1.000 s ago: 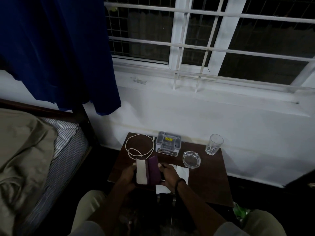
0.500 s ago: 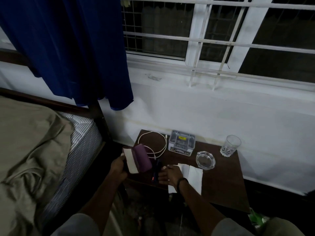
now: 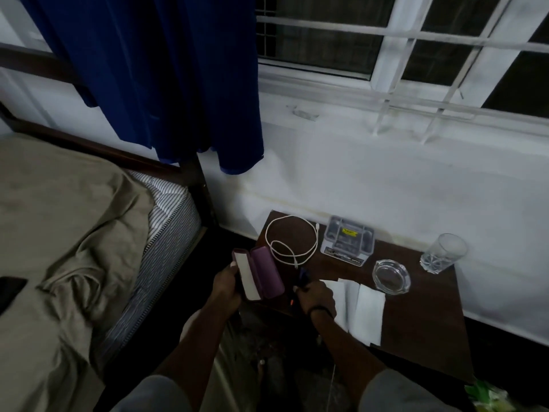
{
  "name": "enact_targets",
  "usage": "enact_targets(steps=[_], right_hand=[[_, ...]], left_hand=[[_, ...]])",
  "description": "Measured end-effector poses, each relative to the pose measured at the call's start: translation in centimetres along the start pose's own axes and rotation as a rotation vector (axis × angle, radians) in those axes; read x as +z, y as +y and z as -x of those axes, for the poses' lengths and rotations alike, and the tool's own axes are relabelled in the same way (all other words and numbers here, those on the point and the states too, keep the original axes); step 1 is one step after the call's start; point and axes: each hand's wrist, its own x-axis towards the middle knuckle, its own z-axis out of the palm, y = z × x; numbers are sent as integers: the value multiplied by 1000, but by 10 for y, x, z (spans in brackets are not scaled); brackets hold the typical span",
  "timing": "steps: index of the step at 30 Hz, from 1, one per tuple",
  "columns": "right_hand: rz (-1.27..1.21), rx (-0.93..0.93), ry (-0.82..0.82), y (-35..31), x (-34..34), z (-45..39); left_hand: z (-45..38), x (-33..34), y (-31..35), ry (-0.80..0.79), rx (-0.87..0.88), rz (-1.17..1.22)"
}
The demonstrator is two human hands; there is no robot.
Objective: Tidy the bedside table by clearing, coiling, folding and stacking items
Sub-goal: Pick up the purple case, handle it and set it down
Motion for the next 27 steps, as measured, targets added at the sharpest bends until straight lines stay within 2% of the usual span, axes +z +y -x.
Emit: enact_targets(steps=[7, 16, 27], right_hand=[[8, 88, -1, -12, 17, -7], [9, 96, -3, -16, 17, -10], [-11, -67, 104, 12, -30, 1]], left_hand=[[-2, 4, -7, 4, -20, -1], [-7, 4, -10, 3, 5, -55], [13, 20, -27, 18, 52, -144]])
